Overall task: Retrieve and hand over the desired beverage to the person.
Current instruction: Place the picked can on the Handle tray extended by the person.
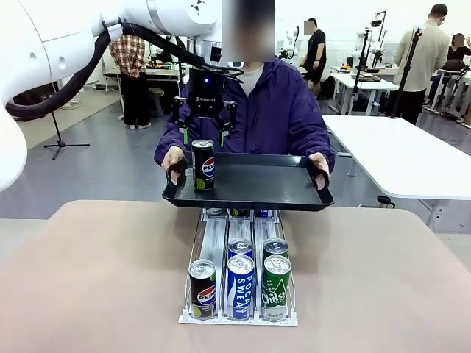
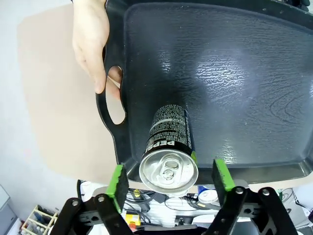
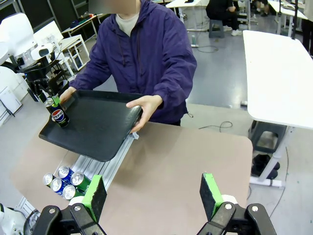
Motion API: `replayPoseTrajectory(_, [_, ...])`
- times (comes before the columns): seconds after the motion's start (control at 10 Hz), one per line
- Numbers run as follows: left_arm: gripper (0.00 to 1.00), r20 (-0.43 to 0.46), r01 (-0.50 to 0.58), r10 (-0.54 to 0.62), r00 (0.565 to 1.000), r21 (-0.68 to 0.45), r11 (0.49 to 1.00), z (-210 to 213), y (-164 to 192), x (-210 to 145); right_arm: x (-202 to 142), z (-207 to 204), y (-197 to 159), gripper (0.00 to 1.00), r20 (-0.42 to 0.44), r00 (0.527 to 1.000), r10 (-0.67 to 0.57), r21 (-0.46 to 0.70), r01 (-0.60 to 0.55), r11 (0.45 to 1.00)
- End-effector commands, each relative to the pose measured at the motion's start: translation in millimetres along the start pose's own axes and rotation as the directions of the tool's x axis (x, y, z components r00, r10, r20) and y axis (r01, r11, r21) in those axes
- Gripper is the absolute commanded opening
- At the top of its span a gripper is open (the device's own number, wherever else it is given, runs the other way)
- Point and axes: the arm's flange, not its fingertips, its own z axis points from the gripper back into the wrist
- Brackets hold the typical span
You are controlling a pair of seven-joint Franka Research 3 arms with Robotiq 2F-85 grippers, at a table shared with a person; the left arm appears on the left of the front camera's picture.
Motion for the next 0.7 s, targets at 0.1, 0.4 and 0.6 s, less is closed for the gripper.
replayPoseTrajectory(0.1, [1.0,0.015,0.021,-0.021,1.0,0.018,1.0,16,-5,14,0,-3,0,1.0,0.001,1.0,-0.001,0.018,0.001,1.0])
replayPoseTrajectory(0.4, [1.0,0.036,0.035,-0.035,0.999,0.01,0.999,25,-2,10,0,-3,0,1.0,0.001,1.0,-0.001,0.018,0.001,1.0])
replayPoseTrajectory(0.6, [1.0,0.092,0.159,-0.157,0.983,-0.018,0.987,50,24,-20,0,-3,0,1.0,0.001,1.0,-0.001,0.018,0.001,1.0])
